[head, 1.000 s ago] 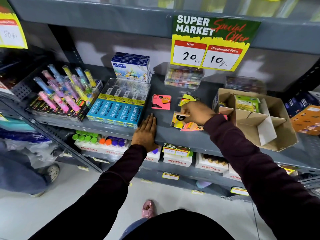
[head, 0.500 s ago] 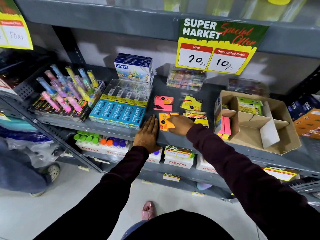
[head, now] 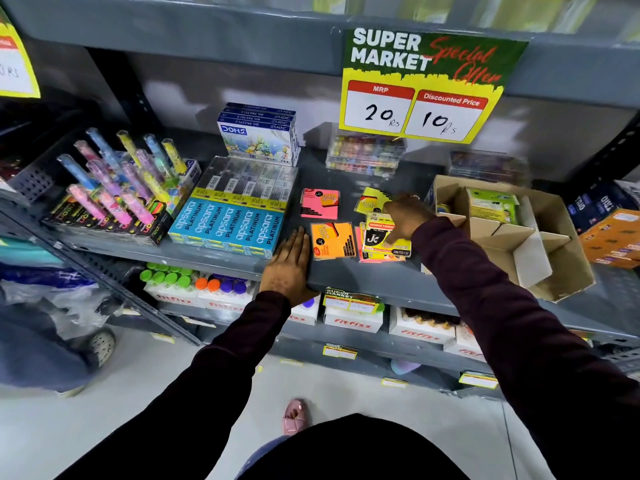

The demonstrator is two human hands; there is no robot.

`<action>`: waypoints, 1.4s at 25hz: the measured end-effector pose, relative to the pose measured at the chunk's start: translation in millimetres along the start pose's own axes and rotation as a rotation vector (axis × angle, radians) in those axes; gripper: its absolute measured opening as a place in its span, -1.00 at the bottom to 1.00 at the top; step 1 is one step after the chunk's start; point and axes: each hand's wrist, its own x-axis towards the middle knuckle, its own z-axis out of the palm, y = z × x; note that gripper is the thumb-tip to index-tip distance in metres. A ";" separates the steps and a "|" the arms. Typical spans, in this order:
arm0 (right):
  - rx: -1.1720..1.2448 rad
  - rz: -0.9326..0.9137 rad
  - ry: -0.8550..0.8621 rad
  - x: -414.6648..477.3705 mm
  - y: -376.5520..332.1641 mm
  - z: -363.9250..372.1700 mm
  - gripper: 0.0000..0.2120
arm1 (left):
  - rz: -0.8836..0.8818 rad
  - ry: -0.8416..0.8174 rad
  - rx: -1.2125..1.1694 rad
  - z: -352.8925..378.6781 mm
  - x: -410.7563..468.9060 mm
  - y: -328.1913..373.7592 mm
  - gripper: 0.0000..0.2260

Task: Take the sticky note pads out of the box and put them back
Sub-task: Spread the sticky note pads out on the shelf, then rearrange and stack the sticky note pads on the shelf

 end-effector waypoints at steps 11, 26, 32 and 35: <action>0.109 0.175 0.428 16.7 -8.3 -18.0 -0.72 | 0.011 0.029 -0.021 2.2 -1.7 -0.9 0.05; 0.221 -0.060 -0.106 2.5 -3.6 3.5 -0.36 | 0.018 0.031 -0.023 1.1 -2.5 -1.1 0.08; 0.063 -0.056 -0.037 -6.4 -5.4 15.2 -0.32 | 0.034 0.036 0.014 -2.2 -4.3 0.7 0.06; 0.025 -0.024 0.000 -7.8 -4.7 13.1 -0.30 | 0.032 0.026 0.024 -2.2 -4.5 0.9 0.07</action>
